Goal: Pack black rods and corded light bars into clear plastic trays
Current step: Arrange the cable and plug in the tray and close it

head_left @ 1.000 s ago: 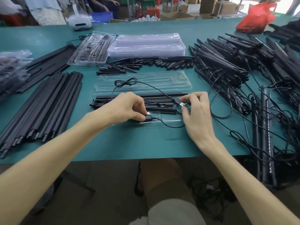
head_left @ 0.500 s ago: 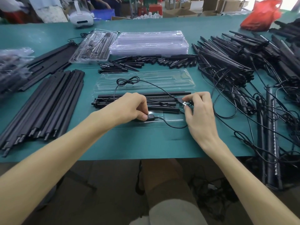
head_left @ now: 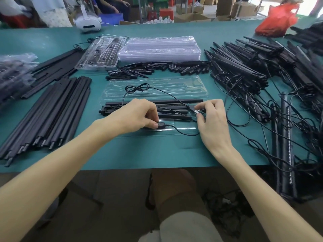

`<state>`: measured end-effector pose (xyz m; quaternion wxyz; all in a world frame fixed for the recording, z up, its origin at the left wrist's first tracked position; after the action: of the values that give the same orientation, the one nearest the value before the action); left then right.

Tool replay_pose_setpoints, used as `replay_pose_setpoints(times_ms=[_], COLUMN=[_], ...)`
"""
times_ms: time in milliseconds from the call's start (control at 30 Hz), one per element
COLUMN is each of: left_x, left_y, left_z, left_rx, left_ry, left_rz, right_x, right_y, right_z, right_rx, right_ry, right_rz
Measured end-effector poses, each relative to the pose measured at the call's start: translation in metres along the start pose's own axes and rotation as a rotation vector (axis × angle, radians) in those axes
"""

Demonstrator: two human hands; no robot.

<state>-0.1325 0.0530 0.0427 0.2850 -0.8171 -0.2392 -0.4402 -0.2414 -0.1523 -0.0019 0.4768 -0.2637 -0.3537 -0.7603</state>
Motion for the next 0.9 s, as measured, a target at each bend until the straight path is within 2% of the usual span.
replay_pose_setpoints(times_ms=[367, 533, 900], left_x=[0.012, 0.001, -0.011], left_y=[0.0, 0.002, 0.001], left_z=[0.002, 0.002, 0.0], left_rx=[-0.029, 0.021, 0.064], left_ry=[-0.042, -0.036, 0.092], left_rz=[0.025, 0.023, -0.013], right_x=[-0.001, -0.002, -0.002], right_y=[0.001, 0.001, -0.001], right_z=[-0.001, -0.001, -0.001], right_rx=[0.002, 0.007, 0.004], right_ry=[0.001, -0.011, -0.032], right_rz=[-0.001, 0.0, 0.004])
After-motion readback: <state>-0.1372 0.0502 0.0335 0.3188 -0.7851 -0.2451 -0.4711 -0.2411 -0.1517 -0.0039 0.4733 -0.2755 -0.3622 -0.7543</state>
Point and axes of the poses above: each hand's wrist, its own y-axis towards the middle knuckle, its own x-axis out of the back of the hand, z = x × y, the point moved 1 cm from there along y, towards the middle knuckle, and after that the axes turned 12 degrees about z, right-handed, at the moved point
